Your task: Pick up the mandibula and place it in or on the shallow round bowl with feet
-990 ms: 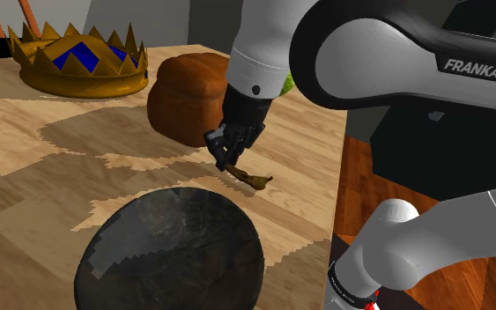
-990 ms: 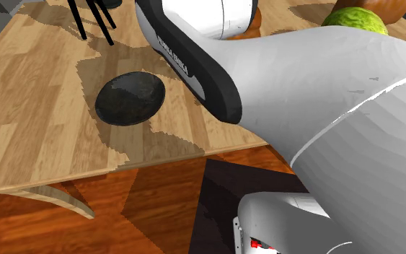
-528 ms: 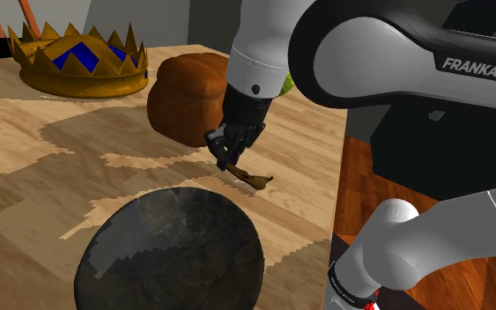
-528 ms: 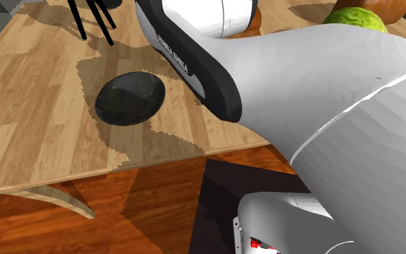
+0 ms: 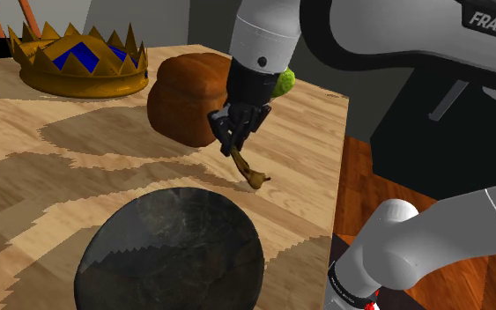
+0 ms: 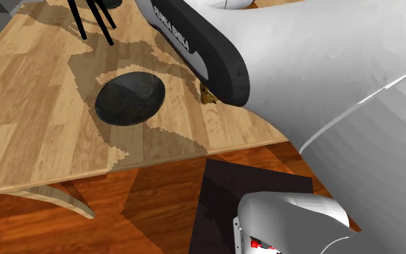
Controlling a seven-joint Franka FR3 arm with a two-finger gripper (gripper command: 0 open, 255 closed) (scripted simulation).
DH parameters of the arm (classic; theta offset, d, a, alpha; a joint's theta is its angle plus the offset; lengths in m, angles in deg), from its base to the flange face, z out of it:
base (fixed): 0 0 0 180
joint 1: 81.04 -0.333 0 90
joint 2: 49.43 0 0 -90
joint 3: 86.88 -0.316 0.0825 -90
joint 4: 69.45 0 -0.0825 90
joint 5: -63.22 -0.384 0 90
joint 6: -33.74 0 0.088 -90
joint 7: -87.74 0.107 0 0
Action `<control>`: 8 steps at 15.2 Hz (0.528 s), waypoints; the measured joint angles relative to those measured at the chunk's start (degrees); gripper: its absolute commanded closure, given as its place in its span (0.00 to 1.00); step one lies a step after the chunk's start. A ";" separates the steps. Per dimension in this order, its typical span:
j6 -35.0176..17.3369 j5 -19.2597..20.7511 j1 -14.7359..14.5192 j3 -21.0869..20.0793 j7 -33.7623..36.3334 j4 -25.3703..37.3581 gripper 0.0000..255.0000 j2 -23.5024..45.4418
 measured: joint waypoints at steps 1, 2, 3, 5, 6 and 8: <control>0.79 0.09 0.06 0.03 0.05 0.98 1.00 0.20; 1.53 0.20 0.14 0.11 0.04 1.92 1.00 0.40; 2.30 0.33 0.23 0.18 0.03 2.92 1.00 0.65; 3.69 0.60 0.43 0.24 0.06 4.95 1.00 1.33; 4.46 0.70 0.51 0.30 0.08 5.92 1.00 1.55; 6.02 0.91 0.64 0.35 0.16 7.96 1.00 2.03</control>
